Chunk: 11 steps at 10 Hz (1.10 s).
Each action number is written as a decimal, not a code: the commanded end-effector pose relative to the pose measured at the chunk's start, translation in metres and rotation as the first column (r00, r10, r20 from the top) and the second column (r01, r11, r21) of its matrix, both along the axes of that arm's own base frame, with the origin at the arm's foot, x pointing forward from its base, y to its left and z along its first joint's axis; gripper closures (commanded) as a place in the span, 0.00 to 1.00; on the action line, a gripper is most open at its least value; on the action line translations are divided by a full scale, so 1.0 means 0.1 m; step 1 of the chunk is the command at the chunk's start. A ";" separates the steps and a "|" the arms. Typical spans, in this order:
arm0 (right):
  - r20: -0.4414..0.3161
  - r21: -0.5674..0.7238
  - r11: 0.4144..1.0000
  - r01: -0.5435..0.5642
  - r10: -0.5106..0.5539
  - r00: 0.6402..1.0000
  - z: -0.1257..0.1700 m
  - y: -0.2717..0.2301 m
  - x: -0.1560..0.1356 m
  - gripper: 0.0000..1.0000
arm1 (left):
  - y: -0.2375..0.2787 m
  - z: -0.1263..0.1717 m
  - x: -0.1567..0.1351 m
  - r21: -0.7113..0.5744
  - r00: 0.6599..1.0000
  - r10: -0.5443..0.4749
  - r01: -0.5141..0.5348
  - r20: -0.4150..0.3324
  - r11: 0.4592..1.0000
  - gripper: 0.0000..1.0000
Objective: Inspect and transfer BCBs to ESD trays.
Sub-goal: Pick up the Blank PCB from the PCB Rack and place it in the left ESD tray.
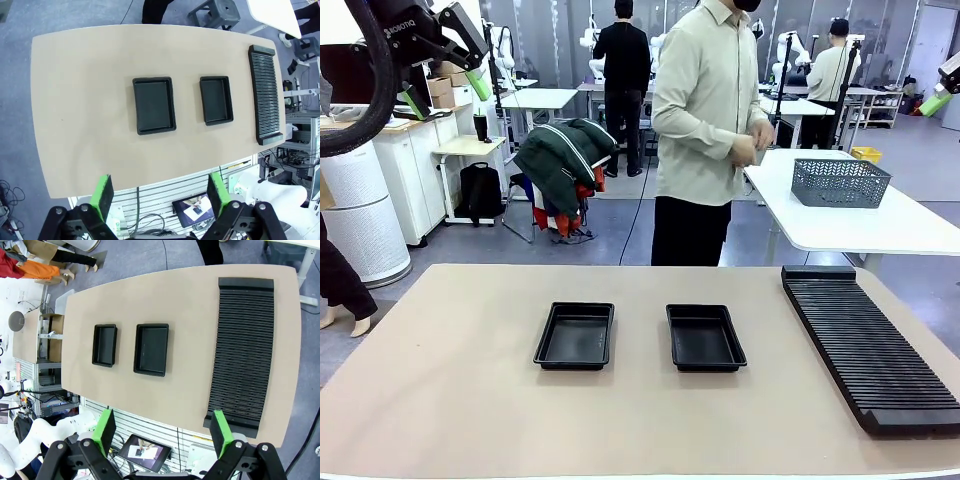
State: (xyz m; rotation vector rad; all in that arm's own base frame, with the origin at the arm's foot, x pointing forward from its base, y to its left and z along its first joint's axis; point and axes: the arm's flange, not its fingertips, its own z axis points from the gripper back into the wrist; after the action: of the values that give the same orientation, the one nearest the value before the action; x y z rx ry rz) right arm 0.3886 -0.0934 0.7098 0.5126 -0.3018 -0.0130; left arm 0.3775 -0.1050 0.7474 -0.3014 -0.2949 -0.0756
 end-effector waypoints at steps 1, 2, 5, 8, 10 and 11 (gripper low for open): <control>-0.001 0.003 1.000 0.000 0.000 1.000 -0.01 0.00 0.00 0.00 | 0.00 0.00 0.00 0.000 1.000 0.001 -0.001 -0.001 1.000 0.00; -0.001 0.003 1.000 0.000 0.000 1.000 -0.01 0.00 0.00 0.00 | 0.00 0.00 0.00 0.000 1.000 0.001 -0.001 -0.001 1.000 0.00; -0.001 0.003 1.000 0.000 0.000 1.000 -0.01 0.00 0.00 0.00 | 0.00 0.00 0.00 0.000 1.000 0.001 -0.001 -0.001 1.000 0.00; -0.001 0.003 1.000 0.000 0.000 1.000 -0.01 0.00 0.00 0.00 | 0.00 0.00 0.00 0.000 1.000 0.001 -0.001 -0.001 1.000 0.00; -0.001 0.003 1.000 0.000 0.000 1.000 -0.01 0.00 0.00 0.00 | 0.00 0.00 0.00 0.000 1.000 0.001 -0.001 -0.001 1.000 0.00; -0.001 0.003 1.000 0.000 0.000 1.000 -0.01 0.00 0.00 0.00 | 0.00 0.00 0.00 0.000 1.000 0.001 -0.001 -0.001 1.000 0.00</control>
State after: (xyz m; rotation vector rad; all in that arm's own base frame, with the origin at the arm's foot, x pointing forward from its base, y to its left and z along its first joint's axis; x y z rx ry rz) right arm 0.3886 -0.0934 0.7098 0.5126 -0.3018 -0.0130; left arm 0.3775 -0.1050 0.7474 -0.3014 -0.2949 -0.0756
